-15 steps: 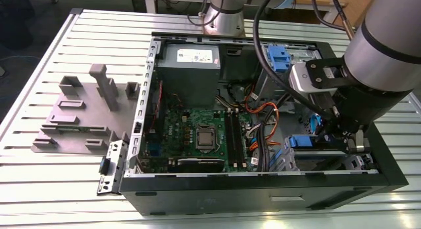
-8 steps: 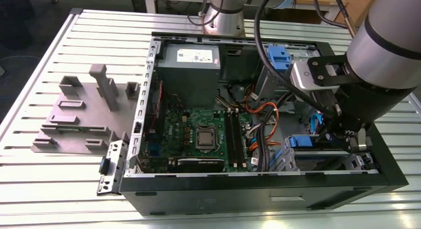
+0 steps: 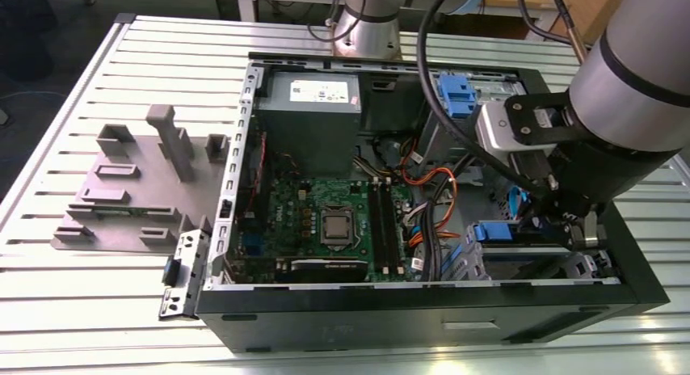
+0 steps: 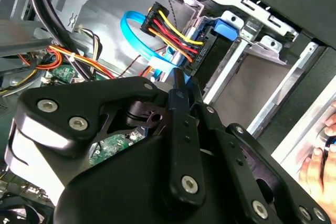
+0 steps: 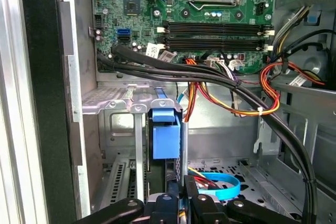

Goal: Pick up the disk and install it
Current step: 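Insert the second disk wire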

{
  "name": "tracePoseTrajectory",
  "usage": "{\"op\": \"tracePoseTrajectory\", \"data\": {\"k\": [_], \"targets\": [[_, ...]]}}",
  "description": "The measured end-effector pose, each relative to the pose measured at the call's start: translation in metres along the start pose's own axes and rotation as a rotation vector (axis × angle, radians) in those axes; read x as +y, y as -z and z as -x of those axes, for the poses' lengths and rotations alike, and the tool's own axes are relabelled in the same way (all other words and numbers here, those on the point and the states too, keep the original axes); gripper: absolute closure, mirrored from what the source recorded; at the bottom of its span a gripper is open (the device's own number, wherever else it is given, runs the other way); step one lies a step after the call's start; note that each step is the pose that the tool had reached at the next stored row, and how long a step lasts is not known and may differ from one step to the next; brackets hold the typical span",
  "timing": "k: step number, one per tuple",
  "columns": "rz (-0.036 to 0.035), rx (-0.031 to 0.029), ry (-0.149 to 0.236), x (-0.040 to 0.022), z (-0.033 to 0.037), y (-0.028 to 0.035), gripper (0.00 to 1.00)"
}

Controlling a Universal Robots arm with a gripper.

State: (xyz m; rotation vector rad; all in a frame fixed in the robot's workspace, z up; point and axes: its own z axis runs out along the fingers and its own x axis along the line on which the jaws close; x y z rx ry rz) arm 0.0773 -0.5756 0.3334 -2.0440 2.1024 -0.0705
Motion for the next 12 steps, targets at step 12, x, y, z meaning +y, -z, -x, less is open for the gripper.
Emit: {"op": "tracePoseTrajectory", "data": {"k": [12], "targets": [[-0.0002,-0.0050,-0.003,0.0006,-0.0021,-0.0034,0.84]]}}
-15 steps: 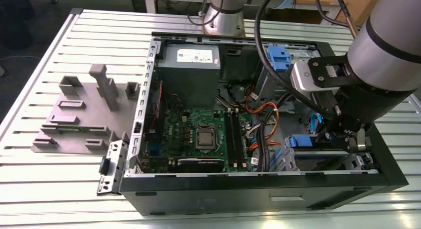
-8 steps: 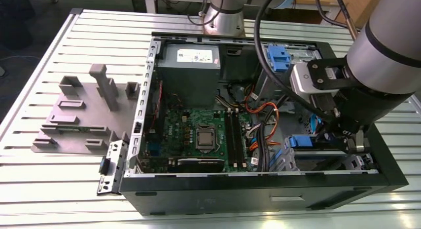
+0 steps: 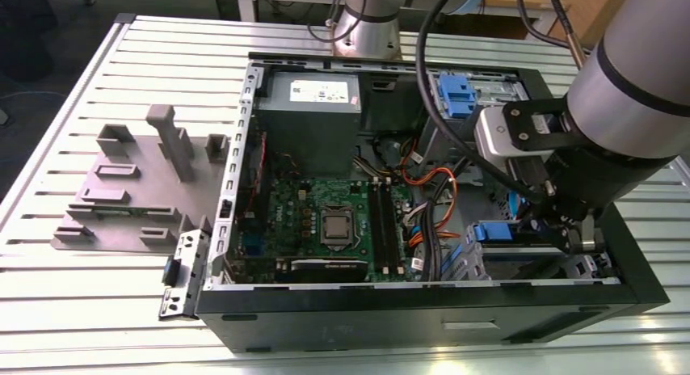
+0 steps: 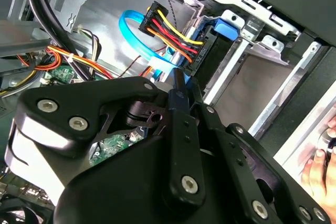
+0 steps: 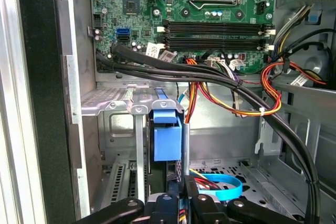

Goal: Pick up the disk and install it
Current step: 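Insert the second disk wire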

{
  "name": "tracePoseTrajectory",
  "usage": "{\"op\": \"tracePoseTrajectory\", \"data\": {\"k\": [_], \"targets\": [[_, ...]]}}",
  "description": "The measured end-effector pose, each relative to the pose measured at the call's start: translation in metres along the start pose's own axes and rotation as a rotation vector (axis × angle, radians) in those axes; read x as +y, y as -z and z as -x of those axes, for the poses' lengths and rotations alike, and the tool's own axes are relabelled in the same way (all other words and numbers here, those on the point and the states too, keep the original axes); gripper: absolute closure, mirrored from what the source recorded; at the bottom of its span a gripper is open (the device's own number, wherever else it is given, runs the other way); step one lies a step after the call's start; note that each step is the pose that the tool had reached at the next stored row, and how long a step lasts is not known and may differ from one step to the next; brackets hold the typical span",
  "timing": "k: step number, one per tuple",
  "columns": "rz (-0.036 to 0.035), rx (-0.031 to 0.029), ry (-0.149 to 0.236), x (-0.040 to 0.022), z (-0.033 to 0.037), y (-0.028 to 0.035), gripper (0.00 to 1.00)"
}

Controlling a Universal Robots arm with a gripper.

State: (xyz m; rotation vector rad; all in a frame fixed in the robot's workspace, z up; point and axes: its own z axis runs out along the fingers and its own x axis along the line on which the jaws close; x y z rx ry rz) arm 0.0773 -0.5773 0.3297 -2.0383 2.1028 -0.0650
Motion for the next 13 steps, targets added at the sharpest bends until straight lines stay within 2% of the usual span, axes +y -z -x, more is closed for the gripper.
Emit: {"op": "tracePoseTrajectory", "data": {"k": [6,13], "targets": [[0.0002,-0.0006,0.001,0.0001,-0.0002,-0.0006,0.84],[0.0005,-0.0009,0.004,-0.0003,0.0001,0.0019,0.84]]}}
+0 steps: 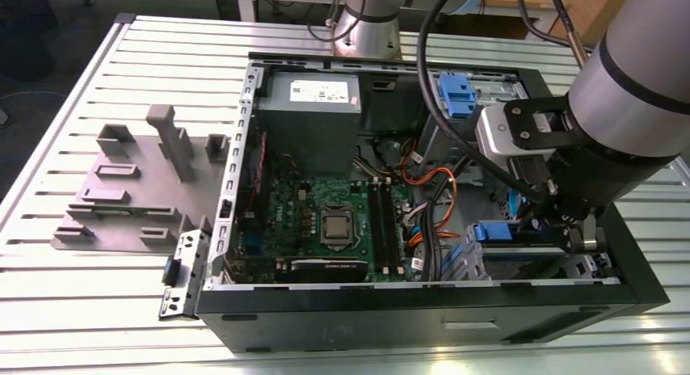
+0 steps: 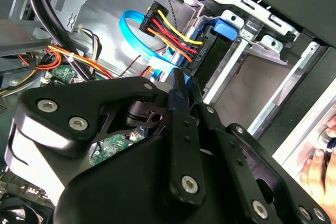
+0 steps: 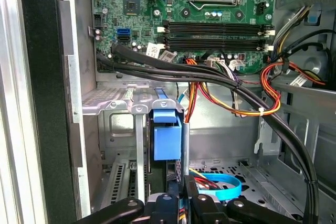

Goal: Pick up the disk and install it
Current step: 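Insert the second disk wire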

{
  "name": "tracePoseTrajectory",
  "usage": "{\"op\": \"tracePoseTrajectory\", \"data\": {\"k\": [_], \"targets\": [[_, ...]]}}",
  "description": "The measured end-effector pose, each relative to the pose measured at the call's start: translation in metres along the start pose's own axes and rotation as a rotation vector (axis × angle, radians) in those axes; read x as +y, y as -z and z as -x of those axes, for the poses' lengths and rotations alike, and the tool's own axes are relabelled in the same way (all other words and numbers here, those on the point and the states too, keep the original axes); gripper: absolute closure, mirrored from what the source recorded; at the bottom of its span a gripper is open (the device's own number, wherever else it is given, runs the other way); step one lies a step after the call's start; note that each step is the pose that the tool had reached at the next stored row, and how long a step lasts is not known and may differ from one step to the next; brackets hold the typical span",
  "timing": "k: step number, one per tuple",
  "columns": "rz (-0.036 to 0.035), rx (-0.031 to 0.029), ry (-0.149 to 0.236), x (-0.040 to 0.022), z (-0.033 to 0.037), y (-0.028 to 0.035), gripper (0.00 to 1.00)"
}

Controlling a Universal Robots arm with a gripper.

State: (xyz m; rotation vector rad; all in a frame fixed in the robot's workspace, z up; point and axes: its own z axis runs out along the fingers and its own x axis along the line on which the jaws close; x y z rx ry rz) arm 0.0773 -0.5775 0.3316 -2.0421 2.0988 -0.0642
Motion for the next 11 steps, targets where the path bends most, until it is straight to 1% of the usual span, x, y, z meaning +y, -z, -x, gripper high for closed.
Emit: {"op": "tracePoseTrajectory", "data": {"k": [11], "targets": [[0.0003,-0.0004,0.003,0.0002,-0.0011,-0.0010,0.84]]}}
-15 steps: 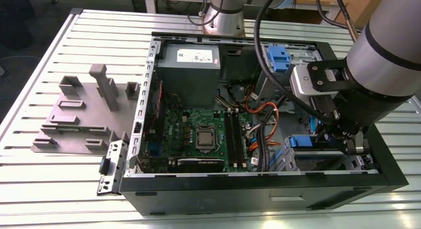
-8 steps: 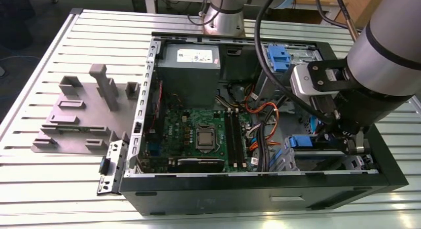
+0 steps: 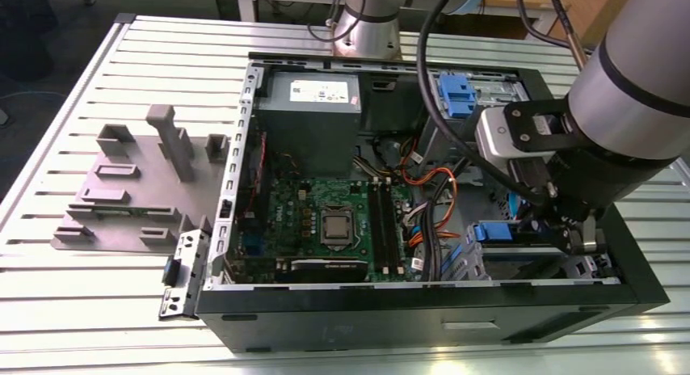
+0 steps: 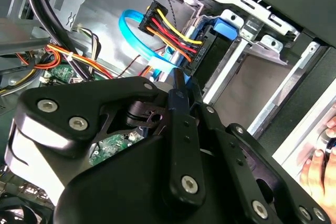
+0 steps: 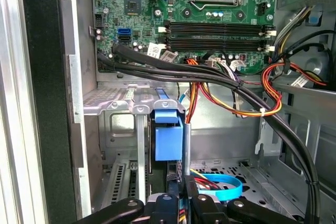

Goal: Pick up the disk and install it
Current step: 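Insert the second disk wire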

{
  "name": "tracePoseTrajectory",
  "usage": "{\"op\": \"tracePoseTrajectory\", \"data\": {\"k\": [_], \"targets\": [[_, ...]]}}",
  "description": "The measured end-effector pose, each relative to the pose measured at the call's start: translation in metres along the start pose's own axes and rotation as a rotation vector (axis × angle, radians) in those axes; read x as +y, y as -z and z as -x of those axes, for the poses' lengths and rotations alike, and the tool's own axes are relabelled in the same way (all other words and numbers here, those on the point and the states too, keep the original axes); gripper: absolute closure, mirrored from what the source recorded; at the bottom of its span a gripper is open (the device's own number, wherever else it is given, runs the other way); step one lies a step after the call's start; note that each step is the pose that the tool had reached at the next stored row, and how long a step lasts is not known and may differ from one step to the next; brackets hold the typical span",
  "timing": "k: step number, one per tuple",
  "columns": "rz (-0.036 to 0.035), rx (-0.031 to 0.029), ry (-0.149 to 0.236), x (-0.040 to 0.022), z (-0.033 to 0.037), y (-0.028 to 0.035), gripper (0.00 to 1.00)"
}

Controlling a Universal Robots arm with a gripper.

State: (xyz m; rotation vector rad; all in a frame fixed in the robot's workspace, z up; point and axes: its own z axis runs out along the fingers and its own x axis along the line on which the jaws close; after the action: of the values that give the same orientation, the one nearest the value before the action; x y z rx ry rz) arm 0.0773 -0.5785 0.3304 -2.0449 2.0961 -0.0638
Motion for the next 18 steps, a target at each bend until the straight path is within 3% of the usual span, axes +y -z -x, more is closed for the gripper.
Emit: {"op": "tracePoseTrajectory", "data": {"k": [18], "targets": [[0.0000,-0.0003,0.000,0.0010,-0.0015,-0.0059,0.84]]}}
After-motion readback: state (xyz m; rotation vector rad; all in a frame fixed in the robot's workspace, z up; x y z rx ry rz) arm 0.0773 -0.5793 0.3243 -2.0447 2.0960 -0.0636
